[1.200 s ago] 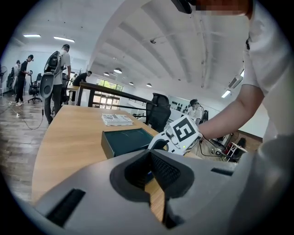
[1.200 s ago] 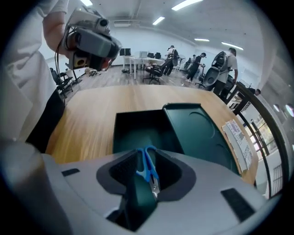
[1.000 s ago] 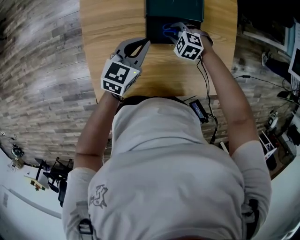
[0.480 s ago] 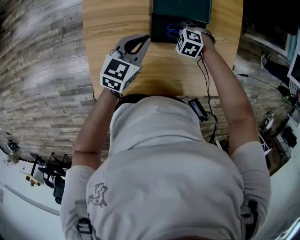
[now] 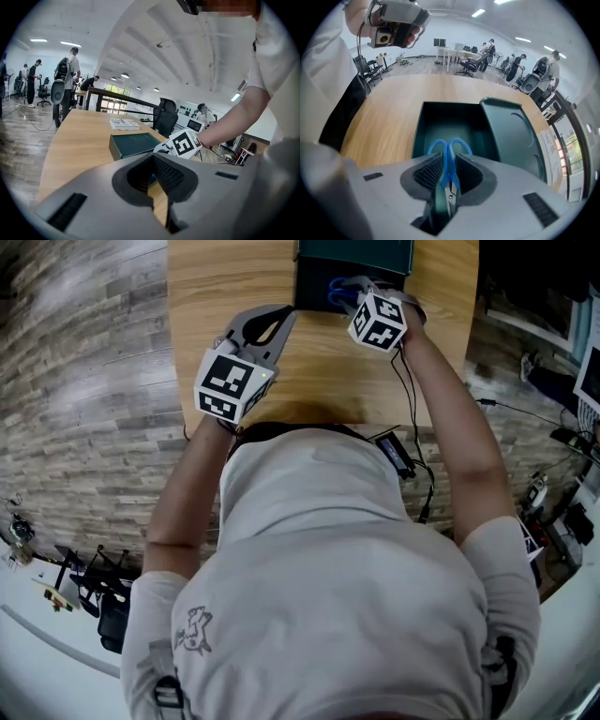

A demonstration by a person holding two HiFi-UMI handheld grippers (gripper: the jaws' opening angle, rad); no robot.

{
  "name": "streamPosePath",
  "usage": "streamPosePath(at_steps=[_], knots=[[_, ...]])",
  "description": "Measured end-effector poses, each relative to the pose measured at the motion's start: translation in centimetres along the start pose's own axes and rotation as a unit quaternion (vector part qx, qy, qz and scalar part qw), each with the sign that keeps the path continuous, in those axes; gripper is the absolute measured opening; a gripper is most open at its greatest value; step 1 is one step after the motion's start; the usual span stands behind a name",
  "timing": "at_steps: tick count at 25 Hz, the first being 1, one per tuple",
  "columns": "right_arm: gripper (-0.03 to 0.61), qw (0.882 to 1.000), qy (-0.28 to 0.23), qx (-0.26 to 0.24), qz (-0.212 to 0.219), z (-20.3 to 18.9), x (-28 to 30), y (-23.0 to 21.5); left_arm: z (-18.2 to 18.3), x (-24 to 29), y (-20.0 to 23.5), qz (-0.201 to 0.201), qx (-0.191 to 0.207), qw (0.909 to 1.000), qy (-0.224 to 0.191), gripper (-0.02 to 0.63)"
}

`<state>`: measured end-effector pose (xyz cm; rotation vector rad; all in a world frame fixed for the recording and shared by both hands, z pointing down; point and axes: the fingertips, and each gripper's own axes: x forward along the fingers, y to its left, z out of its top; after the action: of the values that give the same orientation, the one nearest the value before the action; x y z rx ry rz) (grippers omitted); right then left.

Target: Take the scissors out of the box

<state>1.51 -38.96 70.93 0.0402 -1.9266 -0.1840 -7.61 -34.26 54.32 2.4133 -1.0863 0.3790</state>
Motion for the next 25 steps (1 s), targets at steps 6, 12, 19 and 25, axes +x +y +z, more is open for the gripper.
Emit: streamPosePath(at_steps=[6,12,19,25], knots=[[0.091,0.996,-0.054,0.005,-0.067,2.6,-5.1,-0.8,0.3,-2.6,-2.1,0.029,0.004,0.9994,-0.02,0.005],[0.091,0.983,-0.118,0.024,-0.141,4.1,-12.7,-1.2,1.3,-4.4,-5.8,0.05,0.024,0.9976,-0.042,0.005],[0.091,0.96,-0.192,0.068,-0.191,4.3,-21.8,1.8,3.2,-7.1,-11.6,0.063,0.054,0.9939,-0.073,0.005],[0.091,0.942,-0.248,0.1,-0.203,3.7,-26.5,6.4,3.8,-8.9,-16.7,0.063,0.077,0.9908,-0.091,0.005]])
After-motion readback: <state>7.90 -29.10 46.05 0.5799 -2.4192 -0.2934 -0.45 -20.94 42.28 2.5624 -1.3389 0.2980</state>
